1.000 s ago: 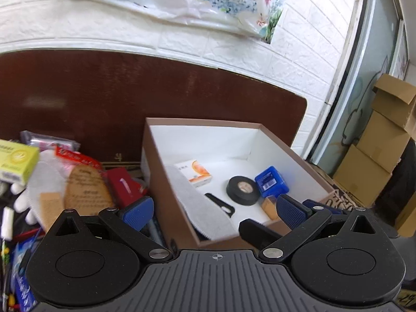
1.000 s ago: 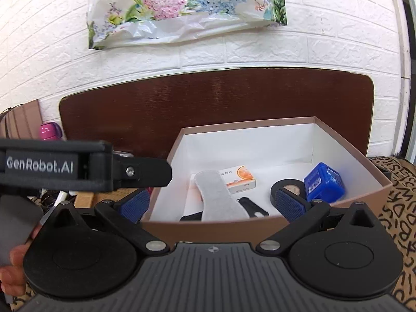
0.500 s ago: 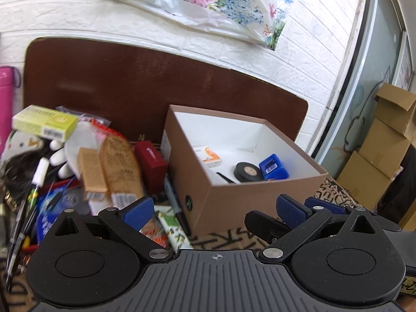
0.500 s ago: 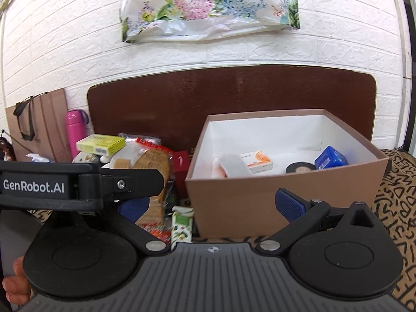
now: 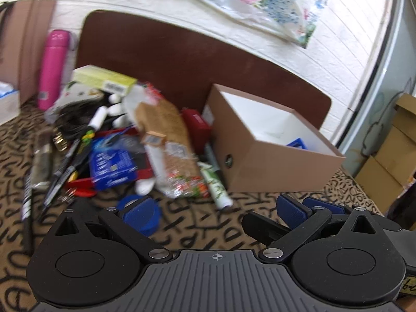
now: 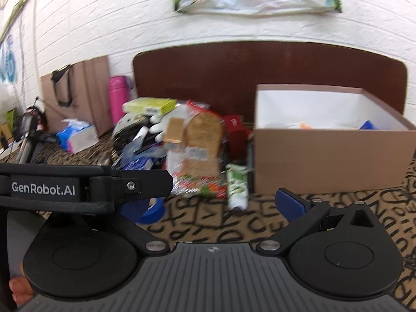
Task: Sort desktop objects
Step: 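Withdraw the left gripper from the box back toward the blue tape roll, then grasp the blue tape roll with the left gripper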
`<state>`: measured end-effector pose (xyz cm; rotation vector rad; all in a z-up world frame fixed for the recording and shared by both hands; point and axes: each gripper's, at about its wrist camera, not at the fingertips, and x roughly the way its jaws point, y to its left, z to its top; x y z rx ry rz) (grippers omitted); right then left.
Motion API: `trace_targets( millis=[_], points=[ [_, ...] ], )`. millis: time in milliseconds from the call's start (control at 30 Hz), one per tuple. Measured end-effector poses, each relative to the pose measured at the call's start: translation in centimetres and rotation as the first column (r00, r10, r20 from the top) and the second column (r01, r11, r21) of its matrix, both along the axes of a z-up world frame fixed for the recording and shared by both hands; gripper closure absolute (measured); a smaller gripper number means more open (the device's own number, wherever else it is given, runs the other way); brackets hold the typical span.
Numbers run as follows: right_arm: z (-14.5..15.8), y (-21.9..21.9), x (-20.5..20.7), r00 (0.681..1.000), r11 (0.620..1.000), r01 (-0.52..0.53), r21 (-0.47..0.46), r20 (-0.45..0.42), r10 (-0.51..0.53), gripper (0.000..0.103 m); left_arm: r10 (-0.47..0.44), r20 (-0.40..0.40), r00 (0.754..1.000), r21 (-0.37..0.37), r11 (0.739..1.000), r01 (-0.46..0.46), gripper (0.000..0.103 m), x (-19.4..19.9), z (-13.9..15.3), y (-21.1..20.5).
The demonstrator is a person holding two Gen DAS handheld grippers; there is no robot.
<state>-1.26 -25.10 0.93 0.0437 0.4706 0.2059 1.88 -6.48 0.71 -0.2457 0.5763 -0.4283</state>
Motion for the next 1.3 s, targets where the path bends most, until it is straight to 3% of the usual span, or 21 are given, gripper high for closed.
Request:
trace_targets(
  millis=[400,600,1000,1300],
  points=[
    [-1.3,5.0,-0.8,0.991,0.991,-0.131,-0.034,-0.044,0.129,0.000,0.074,-0.046,0.996,-0.028,0.997,-0.076,0.000,-2.7,-1.8,4.9],
    [-2.1,6.4,-0.4,0.985,0.986,-0.161,-0.035,-0.065,0.159,0.000,0.103,-0.089,0.991,-0.019,0.994,-0.105,0.000,-1.9,-3.0,6.4],
    [-3.8,5.9,2.4,0.991,0.994,-0.097,-0.050,-0.097,0.092,0.001,0.031,-0.138,0.990,-0.048,0.998,-0.038,0.001,2.6,-4.1,6.2],
    [-5.2,6.5,4.4,0.984,0.990,-0.131,-0.053,-0.127,0.124,0.011,-0.026,-0.171,0.985,-0.058,0.998,0.016,0.014,5.8,-4.9,5.3]
  ],
)
